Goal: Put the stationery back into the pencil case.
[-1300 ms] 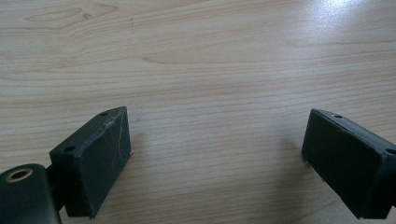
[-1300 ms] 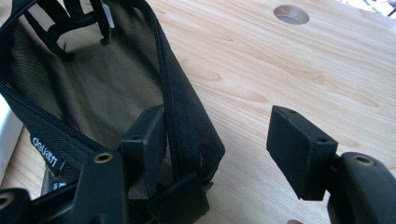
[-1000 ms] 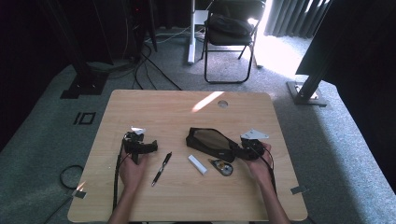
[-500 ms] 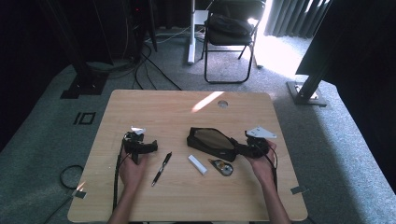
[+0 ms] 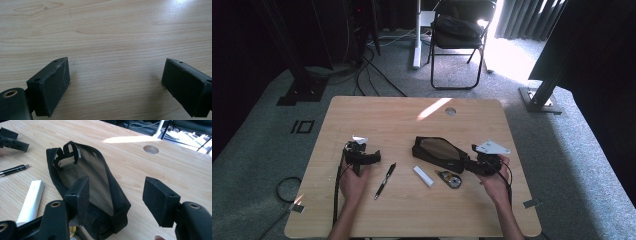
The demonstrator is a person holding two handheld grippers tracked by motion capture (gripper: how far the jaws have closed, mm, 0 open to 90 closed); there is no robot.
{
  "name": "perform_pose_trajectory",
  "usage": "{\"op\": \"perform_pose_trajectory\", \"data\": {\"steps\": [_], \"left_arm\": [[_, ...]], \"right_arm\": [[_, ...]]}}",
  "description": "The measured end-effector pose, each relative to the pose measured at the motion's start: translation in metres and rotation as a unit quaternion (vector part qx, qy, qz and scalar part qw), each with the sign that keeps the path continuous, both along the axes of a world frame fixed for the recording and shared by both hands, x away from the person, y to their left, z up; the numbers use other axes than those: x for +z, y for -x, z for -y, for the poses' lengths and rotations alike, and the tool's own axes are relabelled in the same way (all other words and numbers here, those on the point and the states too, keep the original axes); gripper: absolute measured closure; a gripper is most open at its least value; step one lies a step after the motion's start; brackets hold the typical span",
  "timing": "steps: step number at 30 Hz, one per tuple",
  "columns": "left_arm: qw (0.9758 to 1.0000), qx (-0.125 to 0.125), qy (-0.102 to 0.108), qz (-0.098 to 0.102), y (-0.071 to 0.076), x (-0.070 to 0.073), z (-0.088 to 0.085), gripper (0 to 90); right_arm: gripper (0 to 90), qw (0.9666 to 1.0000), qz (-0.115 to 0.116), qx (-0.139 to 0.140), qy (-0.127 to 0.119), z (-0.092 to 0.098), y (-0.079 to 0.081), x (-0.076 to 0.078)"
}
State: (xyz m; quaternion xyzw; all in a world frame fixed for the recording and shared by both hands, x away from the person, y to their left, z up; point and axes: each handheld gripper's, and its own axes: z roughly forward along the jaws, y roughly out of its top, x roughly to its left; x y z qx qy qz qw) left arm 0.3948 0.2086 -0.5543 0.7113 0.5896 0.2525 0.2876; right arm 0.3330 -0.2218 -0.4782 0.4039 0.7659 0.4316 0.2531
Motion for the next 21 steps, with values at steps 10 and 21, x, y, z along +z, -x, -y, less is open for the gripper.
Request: {"op": "perform_pose_trajectory", "data": {"steps": [10, 21], "left_arm": [[1.0, 0.0, 0.0, 0.0, 0.0, 0.0, 0.0, 8.4], [1.0, 0.0, 0.0, 0.0, 0.0, 0.0, 0.0, 8.4]], "right_arm": [[36.3, 0.9999, -0.011, 0.01, 0.001, 0.001, 0.008, -0.001], [36.0, 0.9997, -0.008, 0.019, 0.014, -0.006, 0.021, -0.002]]}}
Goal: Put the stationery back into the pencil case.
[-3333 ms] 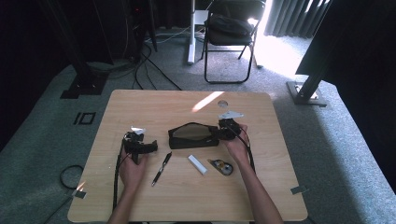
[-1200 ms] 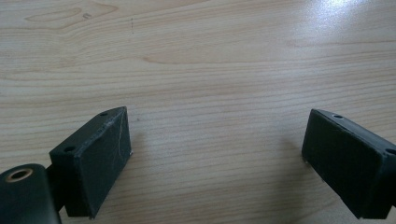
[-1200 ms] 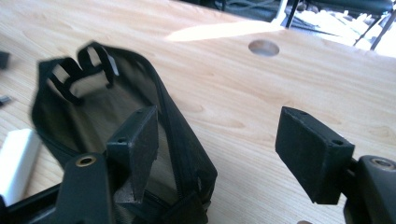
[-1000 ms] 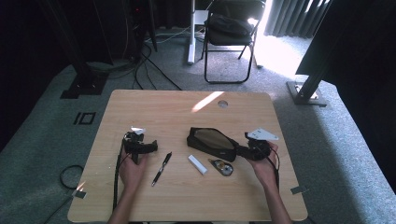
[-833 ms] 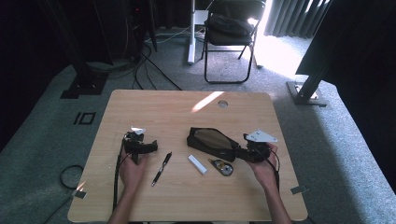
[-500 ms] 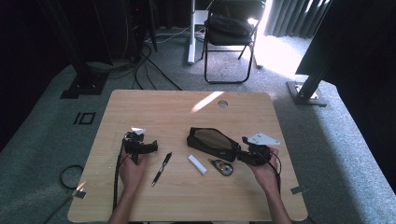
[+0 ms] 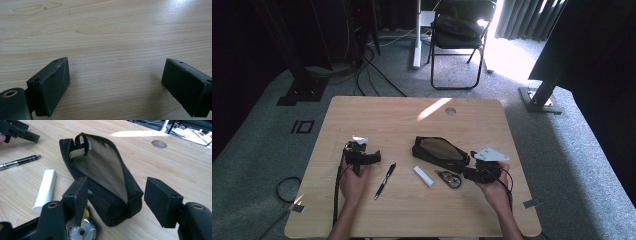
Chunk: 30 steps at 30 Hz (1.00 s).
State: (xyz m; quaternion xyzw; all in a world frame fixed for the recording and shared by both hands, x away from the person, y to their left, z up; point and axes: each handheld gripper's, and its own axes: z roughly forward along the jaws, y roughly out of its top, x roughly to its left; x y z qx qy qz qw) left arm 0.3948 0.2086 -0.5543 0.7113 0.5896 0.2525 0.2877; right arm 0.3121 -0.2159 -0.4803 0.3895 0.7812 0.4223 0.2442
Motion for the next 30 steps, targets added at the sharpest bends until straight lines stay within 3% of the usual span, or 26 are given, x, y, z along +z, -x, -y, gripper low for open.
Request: {"op": "perform_pose_trajectory", "data": {"steps": [11, 30], "left_arm": [[1.0, 0.0, 0.0, 0.0, 0.0, 0.0, 0.0, 8.4], [1.0, 0.0, 0.0, 0.0, 0.0, 0.0, 0.0, 8.3]], "right_arm": [[38.2, 0.9997, 0.012, 0.02, 0.007, -0.008, 0.011, -0.005], [49.6, 0.9984, 0.0, 0.053, 0.018, -0.014, 0.02, -0.022]]}}
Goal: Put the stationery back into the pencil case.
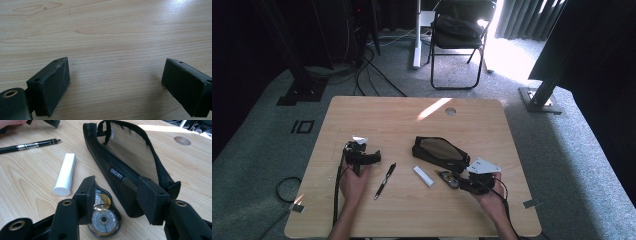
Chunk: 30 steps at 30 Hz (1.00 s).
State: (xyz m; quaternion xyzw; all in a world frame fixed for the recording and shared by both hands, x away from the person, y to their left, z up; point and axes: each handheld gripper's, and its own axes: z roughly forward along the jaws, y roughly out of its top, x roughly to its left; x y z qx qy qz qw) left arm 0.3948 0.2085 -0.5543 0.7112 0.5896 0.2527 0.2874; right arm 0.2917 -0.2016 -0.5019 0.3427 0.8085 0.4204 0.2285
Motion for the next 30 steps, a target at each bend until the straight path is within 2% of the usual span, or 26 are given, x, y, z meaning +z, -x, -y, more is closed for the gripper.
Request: {"op": "perform_pose_trajectory", "data": {"steps": [5, 11, 16, 22, 30], "left_arm": [[1.0, 0.0, 0.0, 0.0, 0.0, 0.0, 0.0, 8.3], [1.0, 0.0, 0.0, 0.0, 0.0, 0.0, 0.0, 8.3], [1.0, 0.0, 0.0, 0.0, 0.0, 0.0, 0.0, 8.3], [1.0, 0.0, 0.0, 0.0, 0.0, 0.0, 0.0, 8.4], [1.0, 0.0, 0.0, 0.0, 0.0, 0.0, 0.0, 8.4]], "right_arm": [[49.4, 1.0, -0.008, -0.001, 0.003, 0.0, -0.001, -0.006], [42.5, 0.9997, -0.02, -0.009, 0.007, 0.001, -0.003, -0.014], [41.4, 0.9997, -0.024, -0.006, 0.009, -0.001, -0.001, -0.018], [40.6, 0.9993, -0.028, -0.005, 0.023, -0.003, -0.002, -0.023], [39.8, 0.9992, -0.034, 0.0, 0.022, -0.006, -0.002, -0.028]]}}
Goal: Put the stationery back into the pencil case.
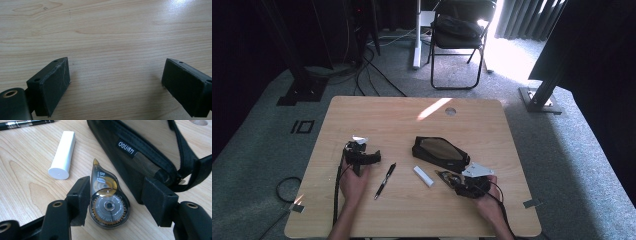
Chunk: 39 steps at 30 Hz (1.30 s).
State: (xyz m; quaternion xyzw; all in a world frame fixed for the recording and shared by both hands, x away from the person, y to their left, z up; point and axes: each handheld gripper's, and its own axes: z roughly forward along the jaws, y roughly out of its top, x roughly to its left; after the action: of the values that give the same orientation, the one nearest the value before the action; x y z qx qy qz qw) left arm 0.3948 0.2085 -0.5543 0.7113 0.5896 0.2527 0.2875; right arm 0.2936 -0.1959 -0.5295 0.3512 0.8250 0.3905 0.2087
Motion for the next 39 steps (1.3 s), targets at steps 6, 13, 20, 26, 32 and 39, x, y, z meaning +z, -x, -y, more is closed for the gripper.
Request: {"op": "perform_pose_trajectory", "data": {"steps": [6, 13, 20, 26, 32, 39], "left_arm": [[1.0, 0.0, 0.0, 0.0, 0.0, 0.0, 0.0, 8.4], [1.0, 0.0, 0.0, 0.0, 0.0, 0.0, 0.0, 8.3], [1.0, 0.0, 0.0, 0.0, 0.0, 0.0, 0.0, 8.4], [1.0, 0.0, 0.0, 0.0, 0.0, 0.0, 0.0, 8.3], [1.0, 0.0, 0.0, 0.0, 0.0, 0.0, 0.0, 8.4], [1.0, 0.0, 0.0, 0.0, 0.0, 0.0, 0.0, 8.4]], "right_arm": [[39.6, 1.0, -0.003, 0.002, 0.001, -0.001, 0.0, -0.004], [39.5, 0.9999, -0.008, 0.005, 0.004, -0.004, 0.0, -0.008], [38.9, 0.9999, -0.012, 0.007, 0.005, -0.006, 0.0, -0.01], [38.1, 0.9998, -0.014, 0.01, 0.007, -0.009, 0.0, -0.014], [37.9, 0.9997, -0.016, 0.013, 0.011, -0.011, -0.001, -0.016], [37.4, 0.9997, -0.015, 0.012, 0.013, -0.012, -0.002, -0.018]]}}
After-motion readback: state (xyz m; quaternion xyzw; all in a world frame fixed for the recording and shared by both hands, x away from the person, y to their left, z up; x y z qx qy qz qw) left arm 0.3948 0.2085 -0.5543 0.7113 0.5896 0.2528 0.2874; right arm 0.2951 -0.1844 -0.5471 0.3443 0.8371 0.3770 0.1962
